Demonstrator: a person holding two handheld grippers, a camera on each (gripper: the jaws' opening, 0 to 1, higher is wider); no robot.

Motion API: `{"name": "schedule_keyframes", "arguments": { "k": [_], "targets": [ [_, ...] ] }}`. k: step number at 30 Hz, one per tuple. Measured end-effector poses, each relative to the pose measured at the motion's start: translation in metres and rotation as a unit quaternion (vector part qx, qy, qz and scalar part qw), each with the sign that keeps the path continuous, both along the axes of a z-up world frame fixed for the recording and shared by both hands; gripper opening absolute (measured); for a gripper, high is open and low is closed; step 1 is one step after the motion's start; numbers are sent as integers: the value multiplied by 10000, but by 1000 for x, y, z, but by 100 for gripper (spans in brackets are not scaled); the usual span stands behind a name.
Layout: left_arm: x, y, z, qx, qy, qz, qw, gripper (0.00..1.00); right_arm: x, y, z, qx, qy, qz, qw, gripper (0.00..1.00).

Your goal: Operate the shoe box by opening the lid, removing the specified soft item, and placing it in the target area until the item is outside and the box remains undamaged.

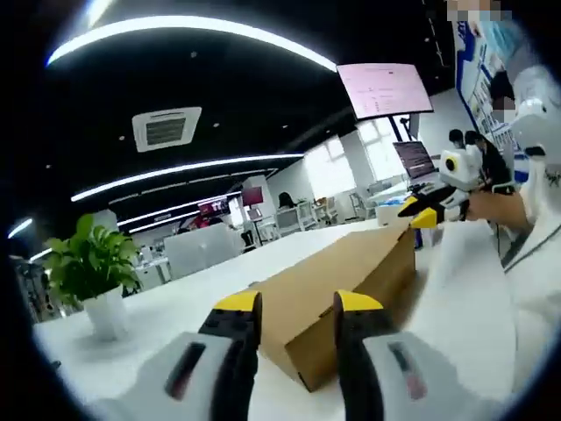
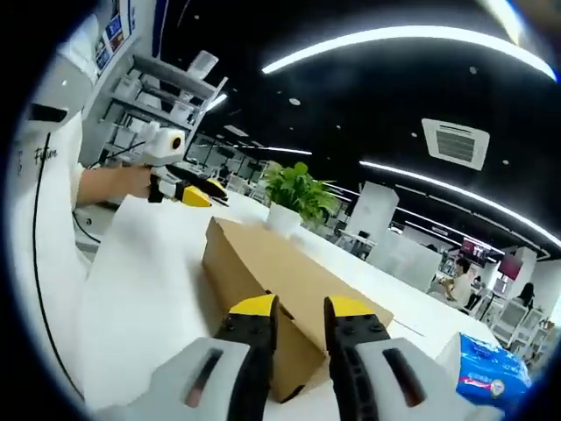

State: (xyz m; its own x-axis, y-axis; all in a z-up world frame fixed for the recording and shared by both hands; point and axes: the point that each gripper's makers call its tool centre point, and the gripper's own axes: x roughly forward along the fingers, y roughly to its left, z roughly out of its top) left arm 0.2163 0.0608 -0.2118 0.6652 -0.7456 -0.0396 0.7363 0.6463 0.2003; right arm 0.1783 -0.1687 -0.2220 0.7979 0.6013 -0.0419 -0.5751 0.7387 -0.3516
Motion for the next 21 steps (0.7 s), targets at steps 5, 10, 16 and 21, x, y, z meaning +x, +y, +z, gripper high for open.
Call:
{"name": "schedule_keyframes", "arguments": {
  "k": [5, 10, 16, 21],
  "targets": [
    [1, 1, 7, -496, 198, -81, 9985, 36, -8, -3, 20, 1006, 226, 77, 9946, 29],
    [0, 2, 16, -934, 367, -176, 9948, 62, 0, -12, 23, 810, -22, -315, 9962, 30],
    [6, 5, 12, -902, 330, 71, 9953, 63, 6, -15, 38, 1528, -159, -419, 9872, 61],
    [12, 11, 10, -923, 479, 288, 9942, 66, 1, -19, 49, 1733, -371, -583, 9824, 68]
  ]
}}
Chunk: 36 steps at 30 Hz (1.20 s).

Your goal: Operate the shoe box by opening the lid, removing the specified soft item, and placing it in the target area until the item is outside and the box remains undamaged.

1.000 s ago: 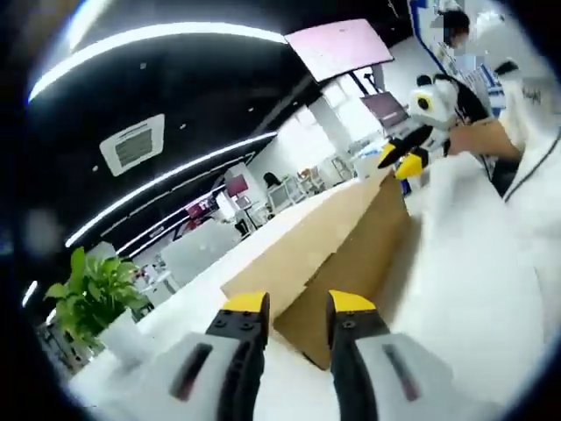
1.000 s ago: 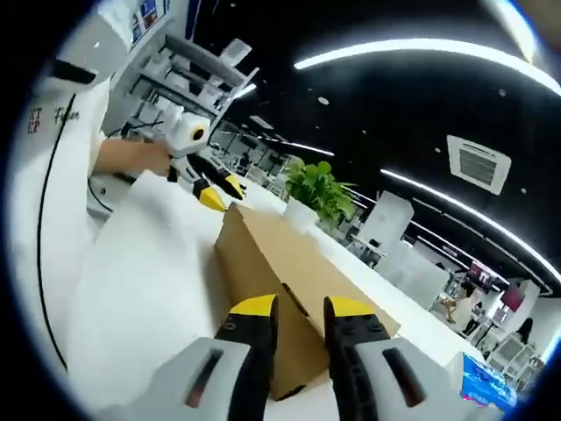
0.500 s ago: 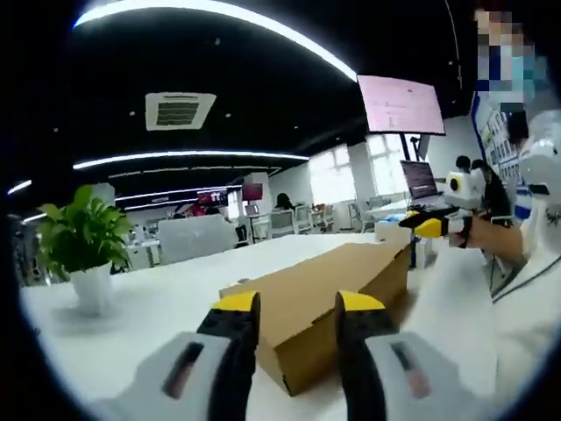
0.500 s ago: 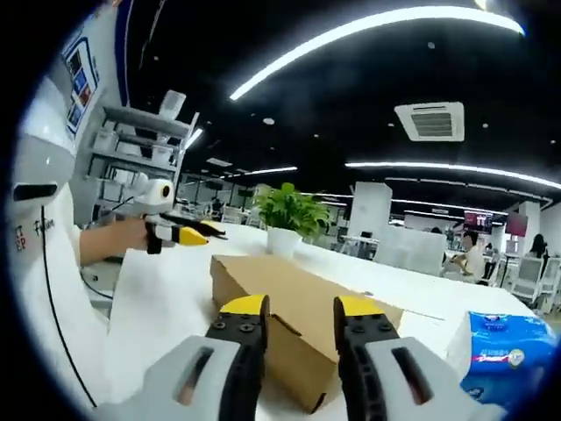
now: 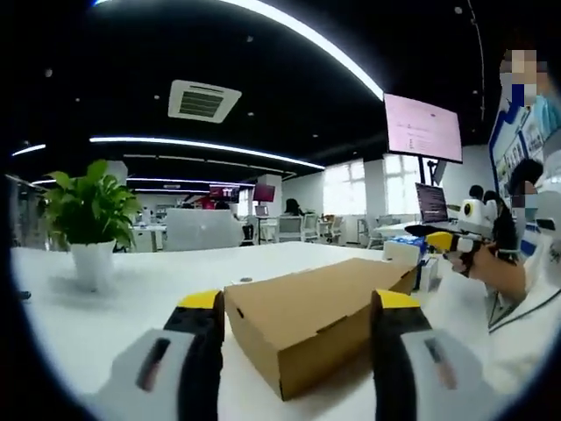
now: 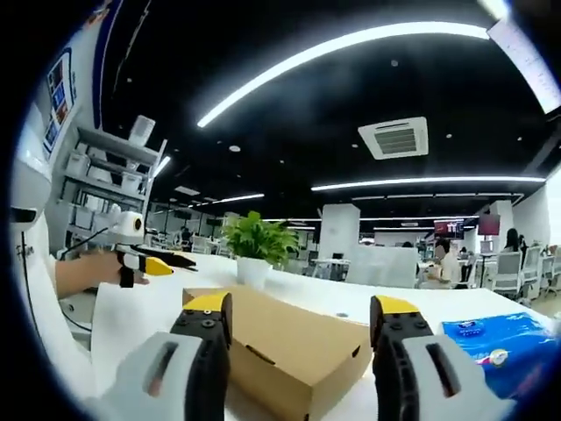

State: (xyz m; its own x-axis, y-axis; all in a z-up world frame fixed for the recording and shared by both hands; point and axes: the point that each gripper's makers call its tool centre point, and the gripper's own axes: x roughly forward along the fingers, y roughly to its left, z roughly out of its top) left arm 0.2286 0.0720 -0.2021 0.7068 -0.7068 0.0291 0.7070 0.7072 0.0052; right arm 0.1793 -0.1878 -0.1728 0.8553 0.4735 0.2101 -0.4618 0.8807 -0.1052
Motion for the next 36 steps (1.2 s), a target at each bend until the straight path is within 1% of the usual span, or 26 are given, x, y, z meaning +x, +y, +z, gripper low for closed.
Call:
{"name": "schedule_keyframes", "arguments": {
  "k": [2, 3, 4, 5, 6, 8, 9, 10, 11, 12, 13, 14, 15, 17, 18, 19, 20, 21, 22, 23, 24, 25, 27, 32, 34, 36],
  "targets": [
    [-1, 0, 0, 106, -48, 2, 9999, 62, 0, 3, -1, -47, 39, 18, 10000, 66],
    [-2, -1, -1, 214, -108, -19, 9997, 62, -2, 9, -7, -93, 200, 130, 9997, 62],
    [-3, -4, -5, 443, -147, -102, 9989, 62, -8, 23, -14, 0, 495, 528, 9974, 57],
    [-3, -4, -9, 593, -93, -69, 9982, 62, -9, 28, -15, 4, 529, 616, 9967, 58],
    [-2, -4, -10, 648, -106, -24, 9978, 61, -9, 32, -17, 35, 671, 686, 9954, 61],
    [-1, -4, -10, 629, -134, -15, 9979, 61, -10, 37, -15, 73, 655, 814, 9945, 65],
    [-2, -5, -11, 594, -74, -43, 9982, 61, -9, 36, -16, 62, 696, 717, 9950, 67],
    [-2, -5, -11, 485, 8, -55, 9988, 62, -8, 34, -15, -23, 639, 602, 9961, 71],
    [0, -4, -11, 447, 44, -34, 9990, 64, -5, 30, -15, -222, 522, 398, 9976, 72],
    [2, -3, -13, 447, 66, -2, 9990, 66, -2, 25, -16, -308, 517, 192, 9980, 69],
    [3, -3, -14, 467, 24, 8, 9989, 68, -5, 27, -18, -421, 518, 194, 9976, 61],
    [4, -3, -15, 508, -32, 15, 9987, 71, -6, 28, -16, -325, 503, 223, 9980, 58],
    [6, -3, -18, 532, -10, 51, 9986, 75, -9, 28, -13, -195, 554, 271, 9979, 58],
    [9, -2, -21, 464, 50, 100, 9989, 83, -10, 29, -10, -117, 528, 296, 9981, 66],
    [10, -2, -22, 444, 78, 86, 9989, 81, -7, 24, -8, -177, 490, 133, 9986, 64],
    [10, -3, -23, 455, 101, 74, 9989, 79, -5, 18, -10, -319, 488, -56, 9983, 58],
    [10, -3, -24, 471, 98, 75, 9988, 78, -3, 13, -9, -393, 409, -213, 9982, 56],
    [10, -3, -24, 492, 74, 87, 9987, 79, -1, 12, -9, -389, 373, -227, 9983, 57],
    [12, -4, -25, 518, 55, 110, 9986, 79, 1, 12, -11, -345, 460, -189, 9982, 61],
    [12, -5, -24, 521, 58, 114, 9986, 78, 3, 10, -14, -119, 657, -161, 9976, 65],
    [12, -6, -24, 520, 59, 109, 9986, 78, 4, 8, -16, -12, 751, -119, 9971, 67],
    [13, -7, -23, 512, 73, 106, 9986, 79, 5, 7, -16, 5, 746, -114, 9971, 69],
    [13, -8, -22, 492, 69, 113, 9987, 79, 8, 0, -19, -92, 682, -309, 9972, 70],
    [12, -10, -21, 602, -37, 70, 9982, 77, 13, -8, -29, -186, 772, -476, 9957, 74],
    [13, -10, -24, 650, -70, 49, 9979, 77, 16, -9, -36, -273, 847, -483, 9949, 75],
    [15, -9, -28, 665, 6, 100, 9977, 77, 16, -5, -42, -332, 879, -358, 9949, 78]
  ]
}}
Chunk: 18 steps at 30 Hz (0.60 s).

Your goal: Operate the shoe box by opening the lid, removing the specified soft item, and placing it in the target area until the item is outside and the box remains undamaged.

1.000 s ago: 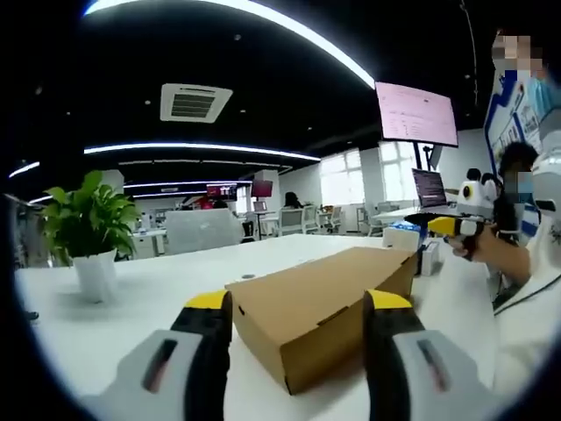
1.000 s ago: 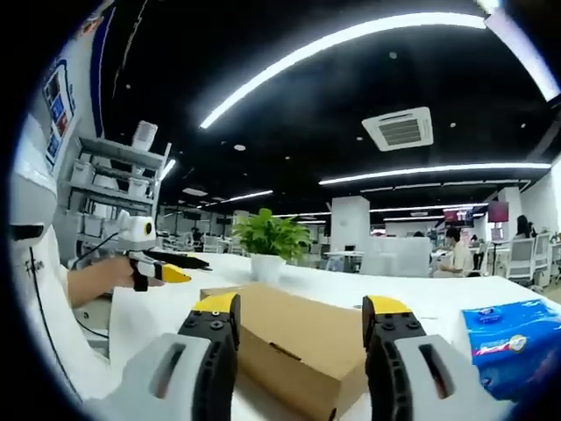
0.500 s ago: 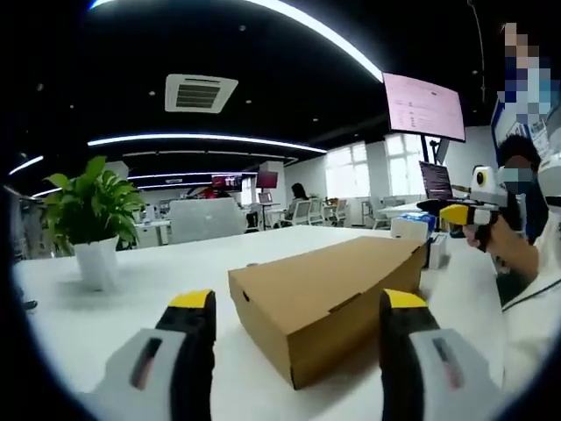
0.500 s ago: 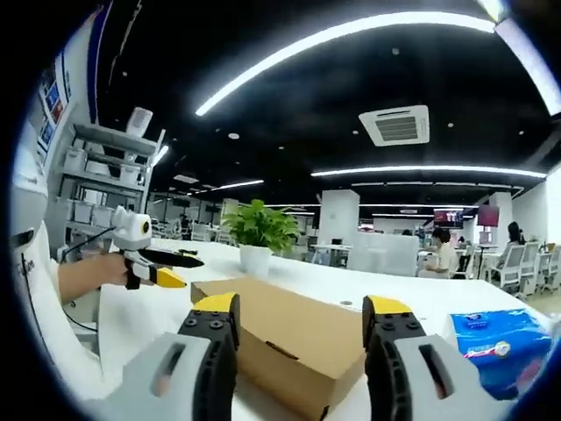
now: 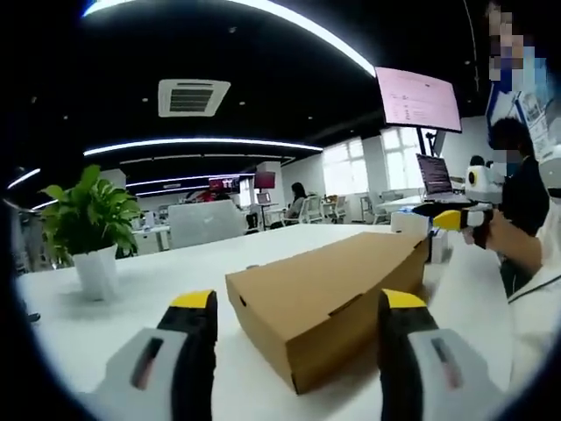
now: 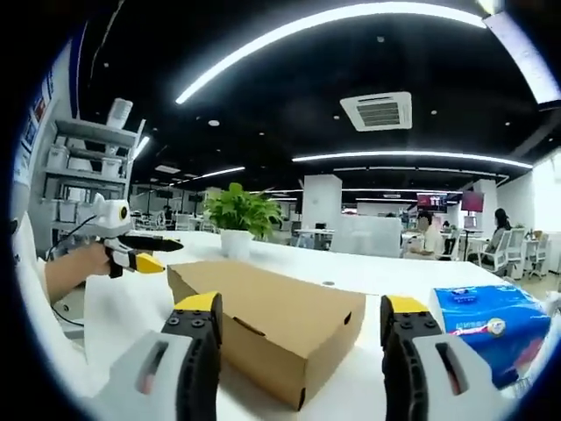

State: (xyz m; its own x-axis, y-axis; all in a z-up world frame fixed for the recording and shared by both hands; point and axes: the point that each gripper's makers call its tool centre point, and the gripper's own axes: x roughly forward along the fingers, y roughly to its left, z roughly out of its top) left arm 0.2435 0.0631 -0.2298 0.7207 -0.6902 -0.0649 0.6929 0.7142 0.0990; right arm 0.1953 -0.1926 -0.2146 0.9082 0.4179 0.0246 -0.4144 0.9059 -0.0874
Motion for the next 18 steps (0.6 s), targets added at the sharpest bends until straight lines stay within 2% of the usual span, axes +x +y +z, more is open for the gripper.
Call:
{"name": "schedule_keyframes", "arguments": {
  "k": [3, 5, 8, 11, 13, 15, 18],
  "targets": [
    [2, -1, -2, -43, 19, 12, 10000, 79, 4, 2, -12, -391, 57, -43, 9992, 85],
    [2, -3, -6, 10, 82, -7, 10000, 77, 6, 6, -18, -460, 57, 7, 9989, 85],
    [5, -1, -11, 88, 3, 124, 9999, 75, 7, 6, -19, -369, 56, 15, 9993, 84],
    [8, 1, -19, 97, 267, 189, 9994, 79, 10, 6, -23, -317, 176, 39, 9993, 84],
    [8, 1, -20, 95, 238, 198, 9995, 73, 12, 9, -27, -335, 205, 86, 9992, 83],
    [7, 0, -22, 231, 179, 160, 9994, 67, 12, 11, -24, -276, 47, 142, 9995, 78],
    [8, -2, -24, 178, 272, 112, 9994, 73, 12, 15, -22, -167, 92, 212, 9996, 81]
  ]
}}
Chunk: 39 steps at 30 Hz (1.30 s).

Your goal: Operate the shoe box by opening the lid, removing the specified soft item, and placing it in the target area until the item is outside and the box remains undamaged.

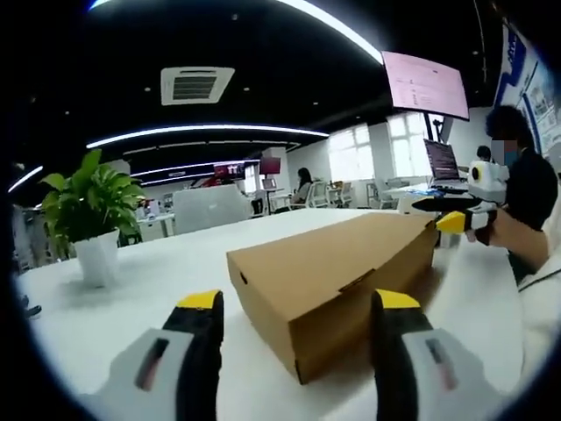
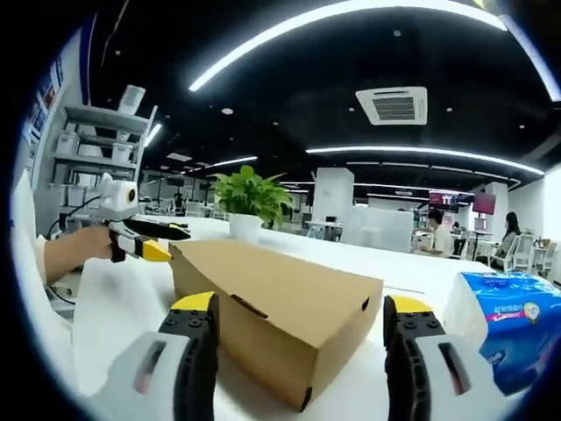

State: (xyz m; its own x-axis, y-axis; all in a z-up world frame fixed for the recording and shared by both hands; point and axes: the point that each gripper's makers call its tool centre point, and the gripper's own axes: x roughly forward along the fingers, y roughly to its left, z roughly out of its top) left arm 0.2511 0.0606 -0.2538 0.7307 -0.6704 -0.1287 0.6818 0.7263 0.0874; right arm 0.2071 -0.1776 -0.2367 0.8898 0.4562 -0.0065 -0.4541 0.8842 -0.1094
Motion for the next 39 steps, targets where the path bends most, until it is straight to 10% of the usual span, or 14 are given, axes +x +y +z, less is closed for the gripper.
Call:
{"name": "schedule_keyframes", "arguments": {
  "k": [39],
  "targets": [
    [-4, -19, -12, -87, 62, -120, 9999, 61, 8, 9, -36, -728, 416, 140, 9964, 77]
  ]
}}
